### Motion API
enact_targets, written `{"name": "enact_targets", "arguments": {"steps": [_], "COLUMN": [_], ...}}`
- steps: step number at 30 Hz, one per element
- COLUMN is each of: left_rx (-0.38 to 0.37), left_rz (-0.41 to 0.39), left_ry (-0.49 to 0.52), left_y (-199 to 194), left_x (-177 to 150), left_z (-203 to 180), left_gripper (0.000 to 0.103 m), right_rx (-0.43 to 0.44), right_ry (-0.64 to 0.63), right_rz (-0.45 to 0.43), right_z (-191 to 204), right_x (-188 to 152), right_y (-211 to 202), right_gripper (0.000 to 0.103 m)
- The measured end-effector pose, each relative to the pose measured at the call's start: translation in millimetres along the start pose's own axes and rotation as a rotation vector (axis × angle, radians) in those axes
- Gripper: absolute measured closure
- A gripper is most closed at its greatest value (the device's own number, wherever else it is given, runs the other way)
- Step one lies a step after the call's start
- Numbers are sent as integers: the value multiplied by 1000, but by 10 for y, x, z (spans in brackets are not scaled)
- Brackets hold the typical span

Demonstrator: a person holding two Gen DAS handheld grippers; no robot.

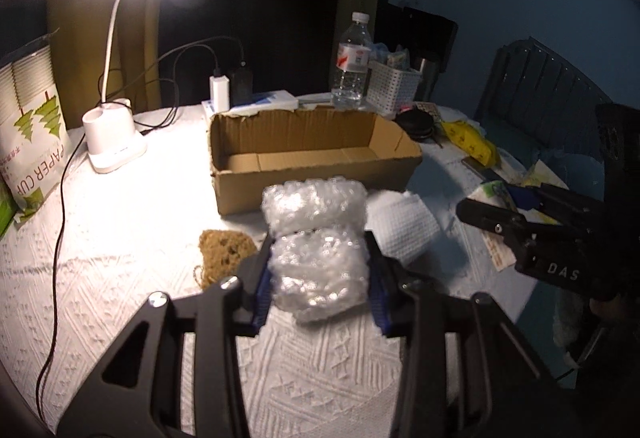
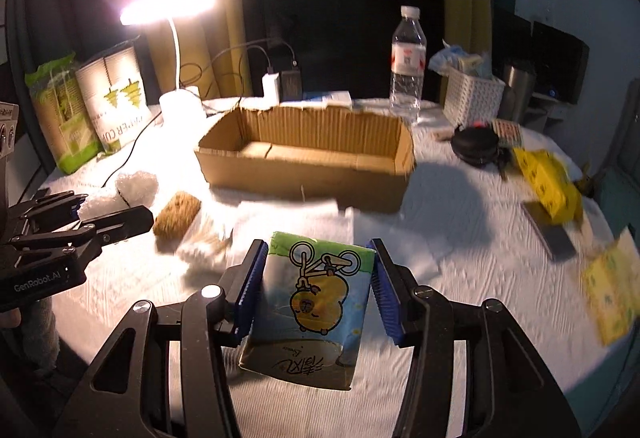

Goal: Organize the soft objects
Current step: 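Carry both items into the cardboard box and open both tools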

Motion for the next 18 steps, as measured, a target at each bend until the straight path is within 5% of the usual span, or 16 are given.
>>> {"name": "enact_targets", "arguments": {"steps": [18], "left_rx": [-6], "left_rz": [-63], "left_ry": [46], "left_y": [379], "left_x": [1053], "left_z": [-97], "left_gripper": [62], "right_rx": [7], "right_ry": [-1], "right_rz": [-78], "right_z": [-550], "right_x": [984], "right_y": [286], "right_gripper": [49]}}
Point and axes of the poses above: each gripper's, at about its wrist camera, not at the fingertips, and y roughly the way its jaws point, z to its left, x to its top, the point moved 8 cm from there along y, roughly the way its jaws point, and after that the axes turned 15 degrees about z, right-handed, at the moved point
